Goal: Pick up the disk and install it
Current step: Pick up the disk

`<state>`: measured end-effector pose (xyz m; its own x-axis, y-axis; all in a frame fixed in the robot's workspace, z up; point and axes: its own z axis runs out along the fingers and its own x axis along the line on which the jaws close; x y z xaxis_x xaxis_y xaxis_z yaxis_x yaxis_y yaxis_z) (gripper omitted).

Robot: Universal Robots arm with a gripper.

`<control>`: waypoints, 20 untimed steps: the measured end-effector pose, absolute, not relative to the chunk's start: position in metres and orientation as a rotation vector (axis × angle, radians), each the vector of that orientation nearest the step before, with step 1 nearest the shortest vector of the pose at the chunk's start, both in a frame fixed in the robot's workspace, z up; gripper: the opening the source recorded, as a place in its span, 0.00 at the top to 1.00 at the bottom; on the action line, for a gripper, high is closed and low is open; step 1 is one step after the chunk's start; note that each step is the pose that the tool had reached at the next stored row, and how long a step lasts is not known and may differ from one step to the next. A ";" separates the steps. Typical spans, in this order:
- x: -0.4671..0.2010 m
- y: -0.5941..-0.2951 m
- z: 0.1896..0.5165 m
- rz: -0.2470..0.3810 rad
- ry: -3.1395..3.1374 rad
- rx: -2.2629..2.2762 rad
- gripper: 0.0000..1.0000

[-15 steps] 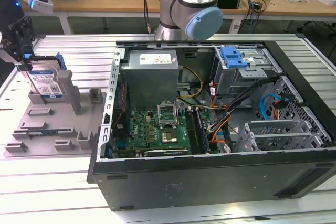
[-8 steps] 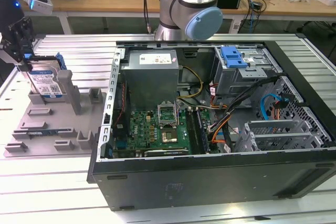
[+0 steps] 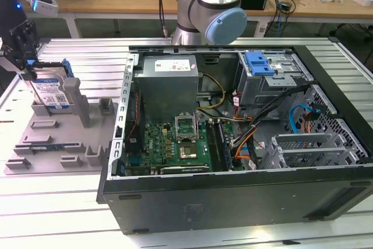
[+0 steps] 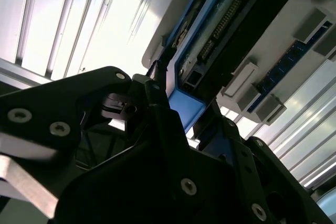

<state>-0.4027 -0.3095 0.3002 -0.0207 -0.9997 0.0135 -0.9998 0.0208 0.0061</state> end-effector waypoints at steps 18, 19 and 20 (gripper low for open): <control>-0.403 -0.309 0.298 0.021 -2.232 2.192 0.55; -0.403 -0.309 0.298 0.020 -2.232 2.192 0.55; -0.403 -0.309 0.298 0.021 -2.232 2.192 0.55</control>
<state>-0.4029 -0.3094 0.2982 -0.0180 -0.9997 0.0188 -0.9998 0.0180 0.0001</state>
